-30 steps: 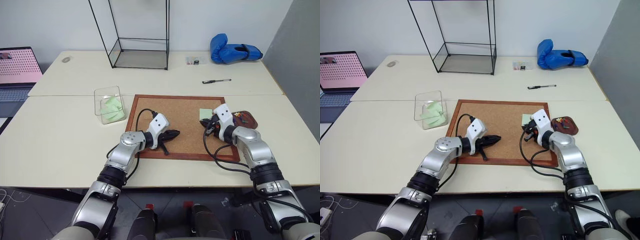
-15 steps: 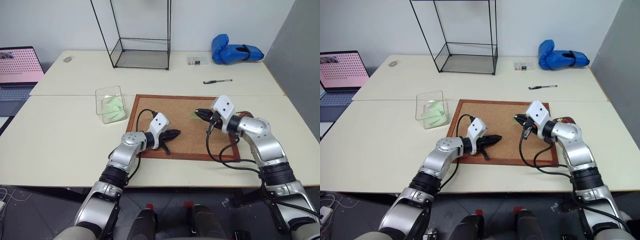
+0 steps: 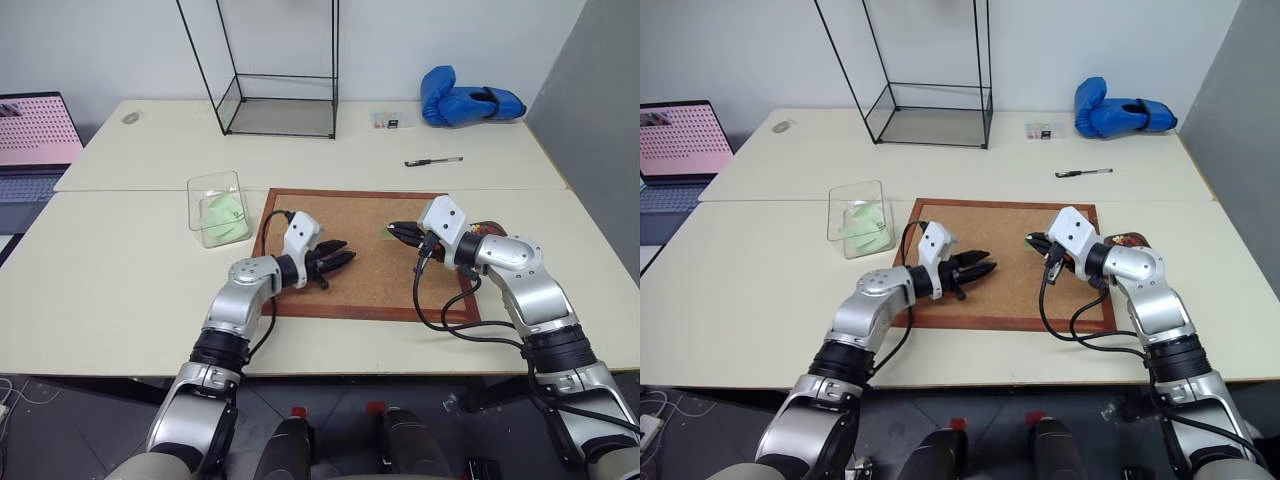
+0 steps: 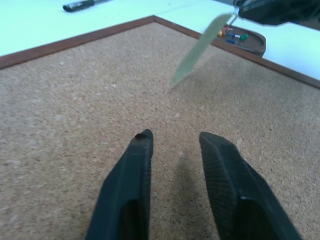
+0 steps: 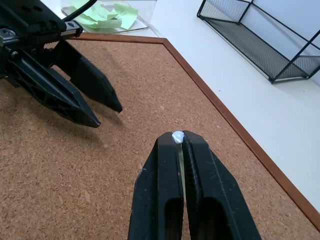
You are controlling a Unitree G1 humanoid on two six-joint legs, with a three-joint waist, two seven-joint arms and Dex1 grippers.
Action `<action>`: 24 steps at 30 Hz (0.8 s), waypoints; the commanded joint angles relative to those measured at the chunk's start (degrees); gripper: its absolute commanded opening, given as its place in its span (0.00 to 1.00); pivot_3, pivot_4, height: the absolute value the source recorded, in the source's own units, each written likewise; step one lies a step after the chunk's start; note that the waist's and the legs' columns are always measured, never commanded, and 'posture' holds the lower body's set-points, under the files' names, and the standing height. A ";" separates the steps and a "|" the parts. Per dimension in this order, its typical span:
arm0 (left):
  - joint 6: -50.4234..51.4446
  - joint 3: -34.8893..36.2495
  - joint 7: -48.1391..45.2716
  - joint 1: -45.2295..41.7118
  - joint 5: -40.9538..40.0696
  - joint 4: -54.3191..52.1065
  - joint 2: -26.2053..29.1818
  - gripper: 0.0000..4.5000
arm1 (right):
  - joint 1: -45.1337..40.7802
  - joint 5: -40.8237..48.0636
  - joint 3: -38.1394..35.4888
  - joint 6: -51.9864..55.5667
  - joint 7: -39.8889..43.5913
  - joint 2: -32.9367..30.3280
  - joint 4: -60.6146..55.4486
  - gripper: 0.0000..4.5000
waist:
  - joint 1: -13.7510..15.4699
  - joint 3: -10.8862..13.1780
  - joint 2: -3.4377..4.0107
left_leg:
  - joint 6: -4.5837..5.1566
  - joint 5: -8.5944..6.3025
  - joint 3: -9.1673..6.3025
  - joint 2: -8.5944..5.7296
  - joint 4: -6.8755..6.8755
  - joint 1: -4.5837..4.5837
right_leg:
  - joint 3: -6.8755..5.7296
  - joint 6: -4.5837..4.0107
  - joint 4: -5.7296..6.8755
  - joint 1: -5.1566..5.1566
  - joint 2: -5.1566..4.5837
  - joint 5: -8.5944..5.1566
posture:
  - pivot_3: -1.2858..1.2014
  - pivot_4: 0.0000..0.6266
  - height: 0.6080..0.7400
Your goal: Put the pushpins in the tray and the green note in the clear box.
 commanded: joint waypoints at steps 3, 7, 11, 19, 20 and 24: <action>-0.94 0.57 -0.45 -2.62 -1.52 -0.98 -1.68 0.66 | -0.99 0.78 -0.62 -0.40 0.14 0.10 -3.00 0.00 | -0.01 0.00 -0.01 | 0.00 0.00 0.00 0.00 0.00 0.00 | 0.00 0.00 0.00 0.00 0.00 0.00 | 0.52 0.24 1.00; -3.99 -0.51 0.89 -3.66 0.63 0.84 -2.45 0.83 | -1.05 1.10 -0.85 0.10 0.31 0.05 -4.04 0.00 | -0.08 0.00 -0.01 | 0.00 0.00 0.01 0.01 0.00 0.01 | 0.00 0.00 0.00 0.00 0.01 0.00 | 0.52 0.24 1.00; -7.37 -1.43 1.27 -5.69 2.46 4.22 -2.85 0.95 | -1.16 1.97 -1.06 1.46 0.54 0.21 -5.73 0.00 | -0.01 0.01 -0.01 | 0.00 0.00 0.00 0.00 0.00 0.00 | 0.00 0.00 0.01 -0.01 0.01 0.00 | 0.52 0.24 1.00; -12.41 -2.57 -0.68 -12.60 4.33 14.74 -4.89 0.95 | -1.10 3.73 -1.24 4.82 0.35 0.22 -8.82 0.00 | -0.03 0.02 -0.03 | 0.00 0.00 0.00 -0.01 0.00 -0.03 | -0.02 0.00 -0.02 -0.01 0.01 0.00 | 0.52 0.24 1.00; -13.12 -2.74 -1.04 -13.40 4.60 16.03 -5.25 0.95 | -1.05 3.87 -1.31 5.19 0.26 0.27 -9.15 0.00 | -0.03 0.02 -0.03 | 0.00 0.00 0.01 -0.01 0.00 -0.03 | -0.01 0.00 -0.02 -0.01 0.01 0.00 | 0.52 0.24 1.00; -15.28 -2.16 -2.65 -15.78 4.21 20.34 -6.38 0.91 | -0.88 4.60 -1.71 6.82 -0.34 0.73 -10.29 0.00 | -0.09 0.03 -0.04 | 0.00 0.00 0.00 -0.01 0.00 -0.04 | -0.02 0.00 -0.01 -0.02 0.01 0.00 | 0.52 0.24 1.00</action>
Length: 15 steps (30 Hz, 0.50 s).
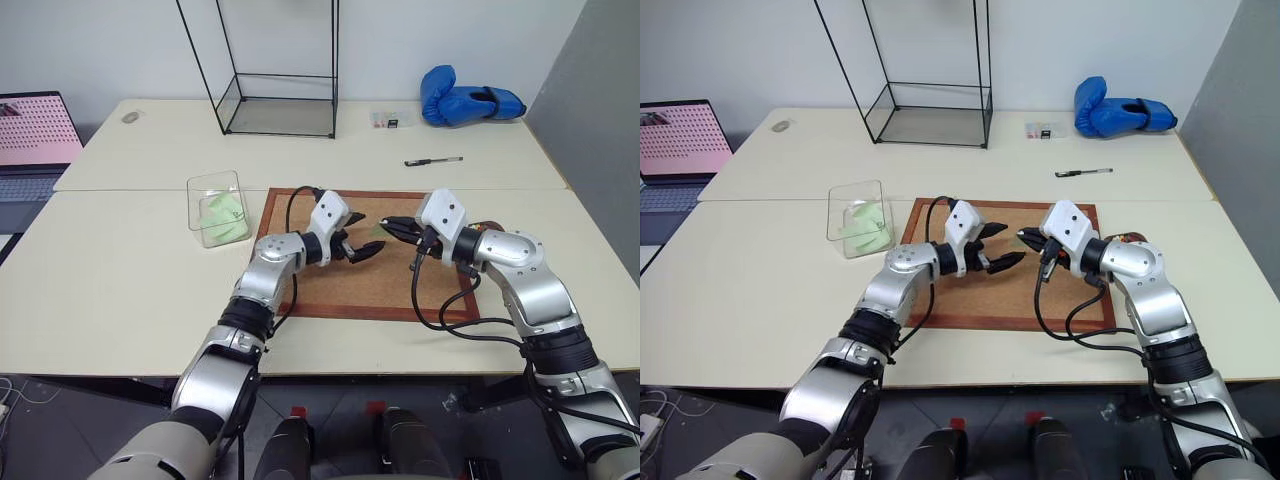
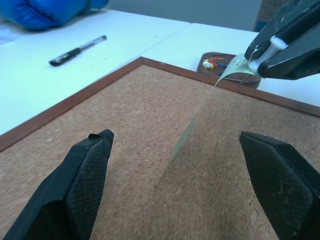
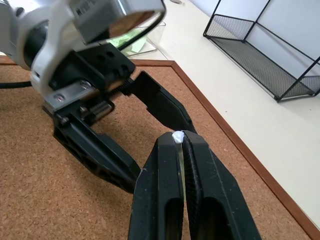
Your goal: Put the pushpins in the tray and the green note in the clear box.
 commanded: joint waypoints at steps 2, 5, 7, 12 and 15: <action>-3.01 0.99 -2.11 -3.51 -0.61 3.93 -1.10 0.85 | -0.65 2.53 -1.90 2.13 -0.99 0.74 -3.87 0.00 | -0.04 0.00 0.00 | 0.00 0.00 0.00 0.00 0.00 0.00 | 0.00 0.00 0.00 0.00 0.00 0.00 | 0.52 0.24 1.00; -3.52 1.35 -3.27 -4.19 -0.72 5.62 -1.34 0.73 | -0.72 4.09 -2.70 4.32 -1.58 1.28 -4.68 0.00 | -0.06 0.00 -0.01 | 0.00 0.00 0.00 0.00 0.00 0.00 | 0.00 0.00 0.01 -0.01 0.00 0.00 | 0.52 0.24 1.00; -3.85 1.56 -3.70 -4.38 -0.77 6.29 -1.46 0.64 | -0.74 4.69 -2.90 5.22 -1.75 1.36 -5.07 0.00 | -0.05 0.00 -0.01 | 0.00 0.00 0.00 0.00 0.00 0.00 | 0.00 0.00 0.01 -0.01 0.00 0.00 | 0.52 0.24 1.00; -5.03 2.70 -4.06 -4.44 -1.00 7.54 -1.75 0.45 | -0.72 5.50 -2.92 6.52 -1.91 1.37 -5.62 0.00 | -0.04 0.00 -0.01 | 0.00 0.00 -0.01 0.00 0.00 0.00 | 0.00 0.00 0.01 -0.01 0.00 0.00 | 0.52 0.24 1.00; -5.21 3.16 -4.41 -4.10 -1.05 7.59 -1.85 0.32 | -0.67 5.61 -2.89 6.84 -1.92 1.38 -5.77 0.00 | -0.04 0.01 -0.01 | 0.00 0.00 -0.01 0.00 0.00 0.00 | -0.01 0.00 0.01 -0.01 0.00 0.00 | 0.52 0.24 1.00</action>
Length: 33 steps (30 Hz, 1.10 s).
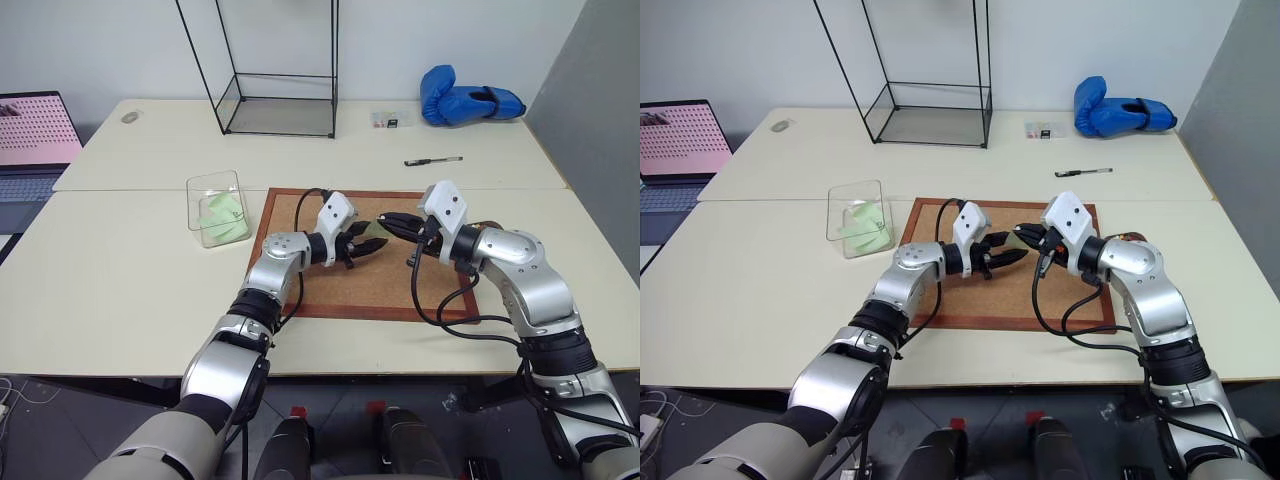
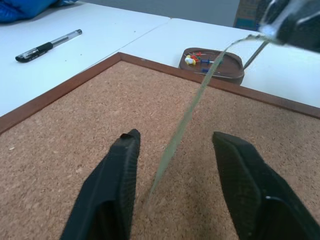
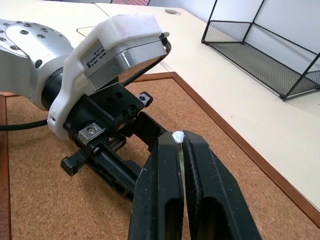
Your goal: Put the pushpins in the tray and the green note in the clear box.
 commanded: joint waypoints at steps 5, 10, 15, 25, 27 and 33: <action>-1.87 1.71 -0.22 -0.76 -1.02 -0.72 -0.79 0.11 | -0.81 1.43 -1.16 0.47 -0.14 -0.15 -2.30 0.00 | 0.00 0.00 0.00 | 0.00 0.00 0.00 0.00 0.00 0.00 | 0.00 0.00 0.00 0.00 0.00 0.00 | 0.52 0.24 1.00; -1.60 2.12 -1.24 -0.47 -1.43 -1.28 -1.16 0.00 | -0.96 1.36 -1.05 0.47 -0.04 -0.13 -2.16 0.00 | 0.00 0.00 0.00 | 0.00 0.00 0.00 0.00 0.00 0.00 | 0.00 0.00 0.00 0.00 0.00 0.00 | 0.52 0.24 1.00; -1.19 2.06 -2.22 0.23 -1.56 -2.07 -1.25 0.00 | -1.00 1.60 -1.40 0.82 -0.48 0.16 -2.10 0.00 | -0.01 0.00 0.00 | 0.00 0.00 0.00 0.00 0.00 0.00 | 0.00 0.00 0.00 0.00 0.00 0.00 | 0.52 0.24 1.00; -0.72 1.80 -2.09 2.49 -0.91 -3.96 -1.18 0.00 | -1.85 11.51 -9.83 11.12 -5.18 2.95 -4.66 0.00 | 0.03 0.00 0.00 | 0.00 0.00 -0.01 0.01 0.00 0.00 | 0.01 0.00 0.02 0.00 0.00 0.00 | 0.52 0.24 1.00; -0.62 1.92 -1.75 2.71 -0.87 -4.21 -1.10 0.00 | -2.01 13.55 -11.33 13.35 -6.45 3.38 -5.64 0.00 | 0.04 0.00 0.00 | 0.00 0.00 -0.02 0.00 0.00 -0.01 | 0.01 0.00 0.02 0.00 0.00 0.00 | 0.52 0.24 1.00; -0.72 2.04 -1.09 2.72 -0.73 -4.15 -1.06 0.00 | -2.46 15.99 -13.43 16.10 -9.09 3.23 -6.66 0.00 | 0.01 0.00 0.00 | 0.00 0.00 -0.02 0.01 0.00 0.00 | 0.00 0.00 0.03 0.00 0.00 0.00 | 0.52 0.24 1.00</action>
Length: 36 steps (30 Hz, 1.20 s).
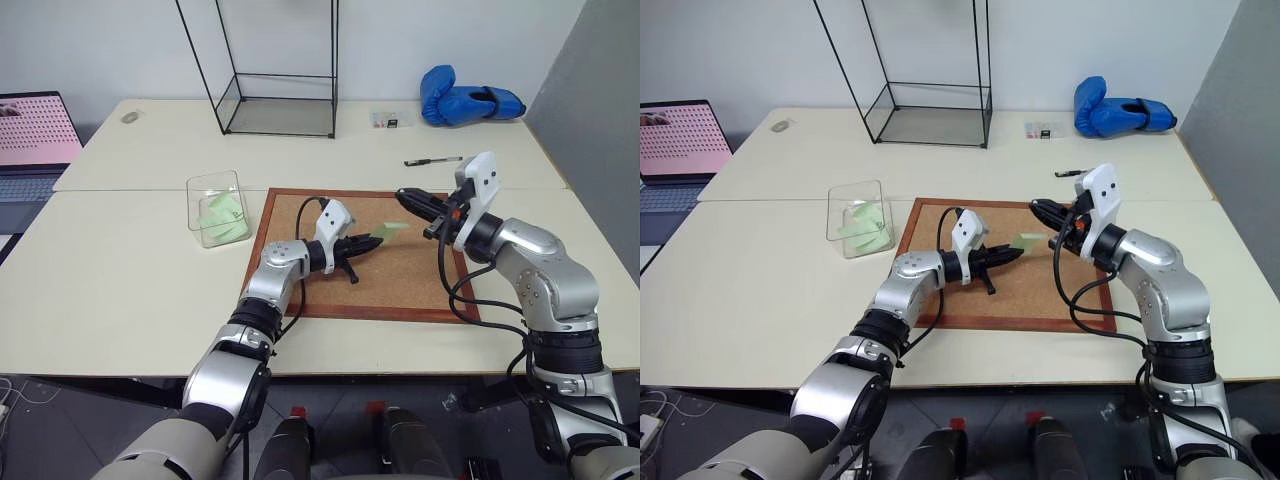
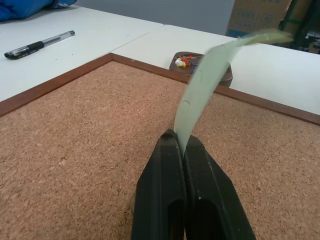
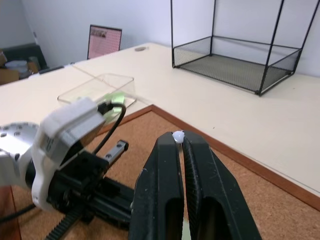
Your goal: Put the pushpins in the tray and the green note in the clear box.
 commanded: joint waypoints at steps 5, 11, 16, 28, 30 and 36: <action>-0.86 0.42 1.06 0.20 -0.45 -2.76 0.17 0.00 | 0.21 -0.35 -2.96 -0.86 -1.61 -4.68 -1.78 0.00 | 0.06 0.00 0.00 | 0.00 0.00 0.00 -0.01 0.00 -0.01 | 0.00 0.00 -0.01 0.00 0.00 0.00 | 0.52 0.24 1.00; -0.71 -0.03 2.01 1.91 0.02 -4.82 0.72 0.00 | 6.70 -10.58 -1.79 -9.05 -3.91 -13.23 4.45 0.00 | 0.11 0.00 0.00 | 0.00 0.00 0.02 -0.02 0.00 -0.03 | 0.01 0.00 -0.05 0.00 -0.01 0.00 | 0.52 0.24 1.00; -0.17 -0.47 2.37 3.14 0.16 -6.79 0.94 0.00 | 12.34 -20.10 1.92 -16.14 -4.70 -19.28 10.86 0.00 | 0.05 0.00 0.00 | 0.00 0.00 0.05 -0.03 0.00 -0.03 | 0.02 0.00 -0.03 0.00 -0.01 0.00 | 0.52 0.24 1.00; -0.06 -1.59 3.67 3.58 0.85 -8.02 1.50 0.00 | 10.88 -28.01 5.03 -25.92 -8.43 -18.38 24.75 0.11 | -0.27 0.01 -0.03 | 0.00 0.00 0.11 -0.02 0.04 0.06 | 0.08 0.03 0.00 0.05 0.00 0.01 | 0.52 0.24 1.00; -0.09 -1.69 3.74 3.57 0.82 -8.04 1.57 0.00 | 10.36 -28.19 5.06 -26.30 -8.32 -18.09 25.44 0.18 | -0.20 0.01 -0.03 | 0.00 0.00 0.11 -0.02 0.04 0.05 | 0.08 0.03 0.00 0.04 0.00 0.01 | 0.52 0.24 1.00; -0.10 -1.74 3.92 3.54 0.72 -8.13 1.68 0.00 | 9.65 -27.68 4.47 -25.86 -7.86 -17.82 24.52 0.45 | -0.18 0.01 -0.03 | 0.00 0.00 0.10 -0.01 0.03 0.05 | 0.08 0.02 0.00 0.04 0.00 0.01 | 0.52 0.24 1.00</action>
